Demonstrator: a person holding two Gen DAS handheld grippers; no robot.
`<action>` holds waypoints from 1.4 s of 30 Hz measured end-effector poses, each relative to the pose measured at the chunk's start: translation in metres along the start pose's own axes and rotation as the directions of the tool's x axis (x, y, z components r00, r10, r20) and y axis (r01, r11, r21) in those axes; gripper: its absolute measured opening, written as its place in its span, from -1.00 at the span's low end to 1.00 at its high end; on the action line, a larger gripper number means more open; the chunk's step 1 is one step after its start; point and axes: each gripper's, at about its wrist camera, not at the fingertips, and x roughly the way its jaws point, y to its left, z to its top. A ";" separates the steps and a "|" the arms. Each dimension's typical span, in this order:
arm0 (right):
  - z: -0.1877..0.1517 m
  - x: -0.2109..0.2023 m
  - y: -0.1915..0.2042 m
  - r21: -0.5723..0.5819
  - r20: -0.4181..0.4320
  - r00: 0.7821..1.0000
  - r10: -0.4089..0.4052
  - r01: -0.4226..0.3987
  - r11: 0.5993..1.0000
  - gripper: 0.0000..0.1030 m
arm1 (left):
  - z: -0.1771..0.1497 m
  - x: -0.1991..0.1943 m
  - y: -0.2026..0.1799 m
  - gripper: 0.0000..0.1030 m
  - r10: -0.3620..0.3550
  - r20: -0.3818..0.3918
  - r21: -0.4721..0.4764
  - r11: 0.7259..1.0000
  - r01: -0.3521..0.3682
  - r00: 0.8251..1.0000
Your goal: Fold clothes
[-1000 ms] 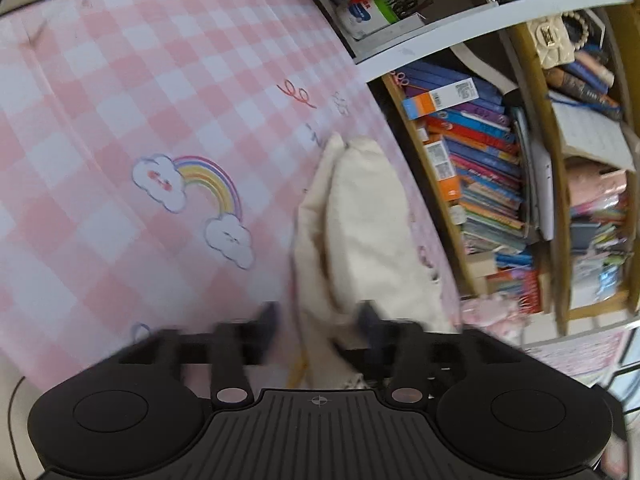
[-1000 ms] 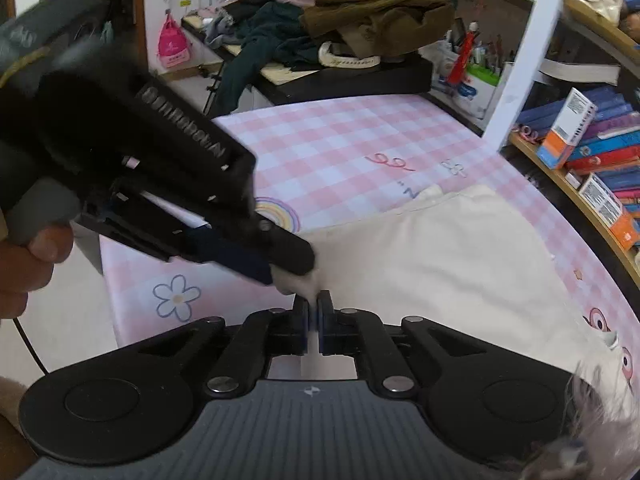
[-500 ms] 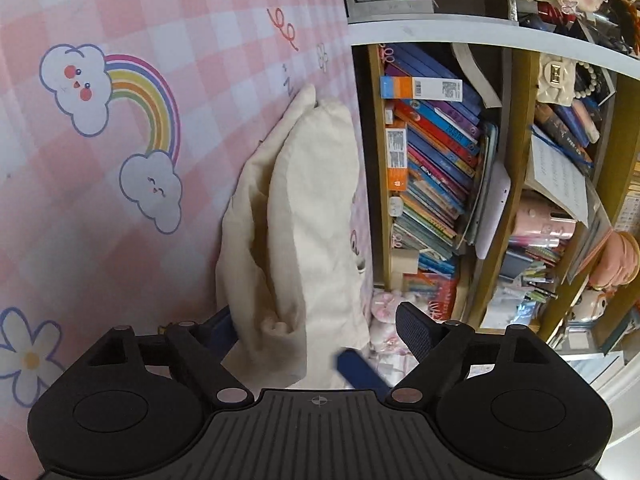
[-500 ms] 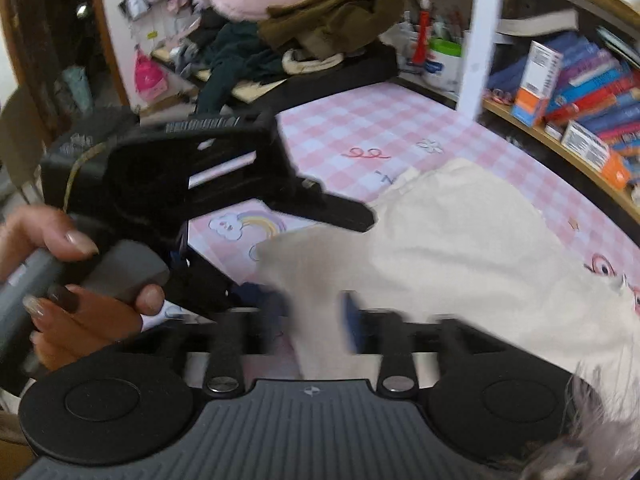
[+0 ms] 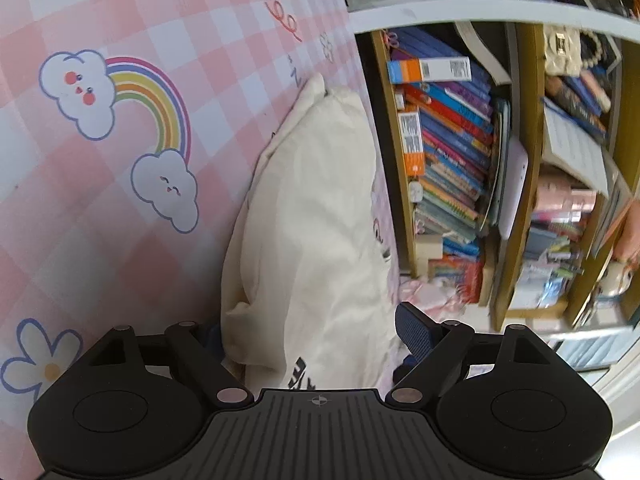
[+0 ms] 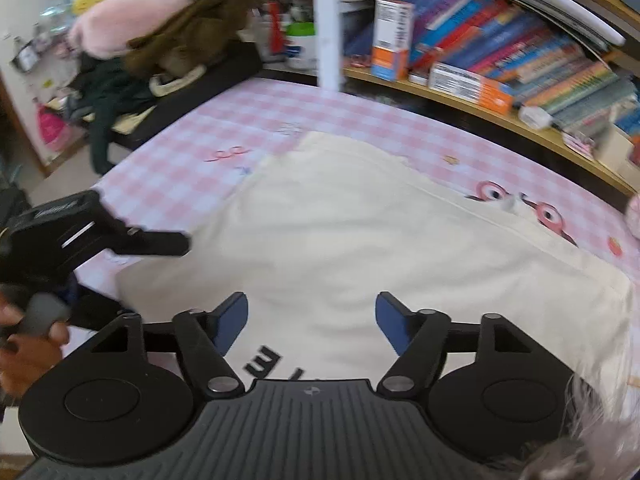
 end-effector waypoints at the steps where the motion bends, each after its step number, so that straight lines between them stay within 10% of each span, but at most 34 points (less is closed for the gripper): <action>1: -0.001 0.001 -0.003 0.010 -0.003 1.000 -0.009 0.009 1.000 0.36 | 0.000 0.000 0.000 0.65 -0.002 0.000 0.002 1.000 0.002 1.000; 18: -0.006 0.006 -0.004 0.027 -0.020 1.000 -0.009 0.009 1.000 0.45 | 0.000 0.001 -0.002 0.62 0.011 -0.003 0.022 1.000 -0.011 1.000; 31: 0.007 0.025 -0.015 0.102 -0.062 0.998 0.008 -0.002 0.995 0.47 | -0.001 -0.005 0.020 -0.47 0.088 0.024 -0.042 0.995 -0.087 0.996; 42: 0.071 0.078 -0.031 0.212 -0.172 0.985 0.007 0.030 0.977 0.62 | -0.002 -0.006 0.022 -0.71 0.114 0.030 -0.006 0.993 -0.114 0.993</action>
